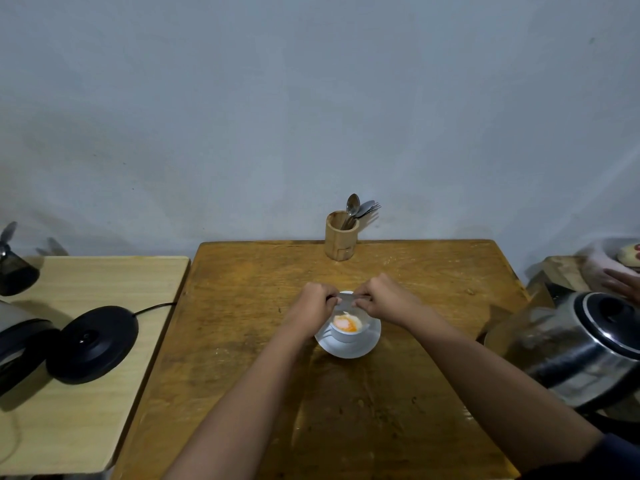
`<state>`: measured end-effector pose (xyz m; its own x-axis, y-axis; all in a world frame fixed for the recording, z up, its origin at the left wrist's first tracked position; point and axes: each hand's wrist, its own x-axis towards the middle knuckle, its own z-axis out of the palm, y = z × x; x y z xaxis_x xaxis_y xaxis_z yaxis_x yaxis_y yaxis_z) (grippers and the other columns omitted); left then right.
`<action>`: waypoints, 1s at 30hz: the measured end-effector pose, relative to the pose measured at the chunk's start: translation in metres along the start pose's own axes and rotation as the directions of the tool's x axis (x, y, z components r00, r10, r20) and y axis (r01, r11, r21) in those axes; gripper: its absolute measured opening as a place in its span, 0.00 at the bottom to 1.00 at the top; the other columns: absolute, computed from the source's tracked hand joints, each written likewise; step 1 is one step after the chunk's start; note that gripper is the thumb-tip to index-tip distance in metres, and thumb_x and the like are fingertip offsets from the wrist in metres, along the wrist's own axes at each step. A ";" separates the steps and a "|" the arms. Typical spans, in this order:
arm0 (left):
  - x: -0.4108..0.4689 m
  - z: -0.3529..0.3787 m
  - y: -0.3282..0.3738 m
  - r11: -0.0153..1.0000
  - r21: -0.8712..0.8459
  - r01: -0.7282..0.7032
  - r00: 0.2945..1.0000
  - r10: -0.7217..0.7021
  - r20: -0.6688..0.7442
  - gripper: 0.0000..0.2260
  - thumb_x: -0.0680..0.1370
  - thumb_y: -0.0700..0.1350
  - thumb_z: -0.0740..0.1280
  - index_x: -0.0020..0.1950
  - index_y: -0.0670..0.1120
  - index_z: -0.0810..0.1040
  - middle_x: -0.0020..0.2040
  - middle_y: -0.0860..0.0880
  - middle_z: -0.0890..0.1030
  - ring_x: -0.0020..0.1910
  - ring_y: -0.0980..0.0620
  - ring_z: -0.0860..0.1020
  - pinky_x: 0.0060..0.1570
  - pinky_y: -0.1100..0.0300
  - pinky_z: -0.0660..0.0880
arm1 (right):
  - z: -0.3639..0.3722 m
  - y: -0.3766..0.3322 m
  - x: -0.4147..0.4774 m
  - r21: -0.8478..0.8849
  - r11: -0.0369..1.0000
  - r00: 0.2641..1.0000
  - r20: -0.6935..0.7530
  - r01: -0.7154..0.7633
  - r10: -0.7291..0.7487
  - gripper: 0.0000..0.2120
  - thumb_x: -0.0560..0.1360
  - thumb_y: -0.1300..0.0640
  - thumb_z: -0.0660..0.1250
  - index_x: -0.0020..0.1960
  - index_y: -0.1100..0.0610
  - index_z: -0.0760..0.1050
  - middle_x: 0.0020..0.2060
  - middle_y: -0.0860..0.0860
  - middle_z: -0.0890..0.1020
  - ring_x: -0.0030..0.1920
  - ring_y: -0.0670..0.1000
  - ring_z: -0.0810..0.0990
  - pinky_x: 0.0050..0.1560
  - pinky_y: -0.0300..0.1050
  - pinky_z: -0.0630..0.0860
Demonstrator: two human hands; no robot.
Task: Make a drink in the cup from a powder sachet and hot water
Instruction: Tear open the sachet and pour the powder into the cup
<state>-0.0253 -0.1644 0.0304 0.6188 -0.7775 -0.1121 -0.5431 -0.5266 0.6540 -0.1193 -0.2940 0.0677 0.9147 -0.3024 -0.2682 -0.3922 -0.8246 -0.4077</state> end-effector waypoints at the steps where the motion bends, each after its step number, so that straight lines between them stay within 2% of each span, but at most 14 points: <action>1: 0.000 0.000 0.000 1.000 0.000 -0.001 1.000 0.001 0.003 0.09 0.77 0.42 0.63 0.48 0.42 0.83 0.44 0.42 0.84 0.43 0.44 0.80 0.46 0.46 0.79 | 0.000 0.000 0.000 0.007 1.000 1.000 -0.002 0.001 -0.001 0.10 0.75 0.57 0.66 0.53 0.59 0.81 0.50 0.57 0.84 0.48 0.55 0.81 0.48 0.50 0.78; 7: -0.002 -0.001 0.000 1.000 0.005 0.003 1.000 -0.003 0.007 0.09 0.77 0.42 0.64 0.48 0.42 0.83 0.44 0.41 0.84 0.44 0.43 0.80 0.47 0.47 0.79 | 0.000 -0.002 0.000 0.010 1.000 1.000 0.002 0.009 -0.009 0.10 0.76 0.58 0.65 0.53 0.60 0.81 0.50 0.57 0.84 0.48 0.55 0.81 0.50 0.52 0.78; 13: -0.003 -0.001 0.000 1.000 0.016 -0.001 1.000 0.001 0.007 0.08 0.76 0.42 0.64 0.48 0.42 0.82 0.46 0.42 0.84 0.45 0.44 0.80 0.49 0.45 0.79 | 0.001 -0.002 0.002 -0.011 1.000 1.000 0.006 0.015 -0.015 0.10 0.76 0.59 0.65 0.53 0.60 0.81 0.49 0.57 0.84 0.47 0.53 0.80 0.47 0.46 0.76; 17: -0.005 -0.001 0.002 1.000 0.014 0.016 1.000 -0.016 -0.007 0.09 0.77 0.43 0.63 0.49 0.41 0.82 0.46 0.42 0.84 0.45 0.45 0.80 0.49 0.46 0.79 | 0.002 0.001 0.001 -0.004 1.000 1.000 -0.009 0.006 -0.006 0.09 0.75 0.59 0.65 0.53 0.60 0.81 0.48 0.57 0.84 0.47 0.53 0.80 0.49 0.49 0.78; 20: -0.006 -0.003 0.003 1.000 0.022 0.012 1.000 -0.012 -0.008 0.09 0.77 0.43 0.63 0.46 0.40 0.81 0.42 0.44 0.82 0.43 0.45 0.79 0.46 0.49 0.78 | 0.001 0.001 0.001 -0.004 1.000 1.000 -0.026 0.014 -0.015 0.08 0.76 0.60 0.65 0.50 0.60 0.82 0.47 0.57 0.84 0.46 0.55 0.80 0.49 0.52 0.78; 24: -0.009 -0.006 0.004 1.000 0.008 -0.003 1.000 0.003 -0.028 0.09 0.77 0.43 0.64 0.40 0.41 0.78 0.36 0.47 0.76 0.38 0.47 0.75 0.40 0.52 0.74 | 0.002 0.002 0.001 0.016 1.000 0.999 -0.052 0.004 -0.003 0.07 0.75 0.58 0.67 0.48 0.60 0.82 0.43 0.57 0.84 0.44 0.55 0.80 0.47 0.53 0.79; 28: -0.013 -0.007 0.005 0.999 -0.052 -0.001 0.998 -0.002 -0.069 0.07 0.77 0.44 0.64 0.44 0.41 0.80 0.39 0.45 0.80 0.40 0.46 0.77 0.42 0.50 0.75 | 0.003 0.000 0.001 0.044 0.998 0.993 -0.105 -0.045 0.050 0.09 0.75 0.58 0.67 0.40 0.62 0.81 0.35 0.57 0.81 0.36 0.51 0.76 0.38 0.49 0.73; 30: -0.017 -0.012 0.000 0.990 -0.143 0.003 0.991 -0.022 -0.130 0.06 0.76 0.43 0.65 0.45 0.42 0.80 0.41 0.43 0.82 0.42 0.44 0.79 0.43 0.49 0.76 | 0.003 -0.004 0.002 0.141 0.989 0.984 -0.161 -0.050 0.073 0.08 0.74 0.58 0.68 0.39 0.62 0.80 0.33 0.55 0.80 0.34 0.49 0.74 0.37 0.46 0.73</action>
<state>-0.0292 -0.1472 0.0414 0.6990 -0.7146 -0.0279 -0.4549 -0.4744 0.7536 -0.1164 -0.2894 0.0667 0.8874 -0.4349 -0.1530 -0.4475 -0.7326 -0.5128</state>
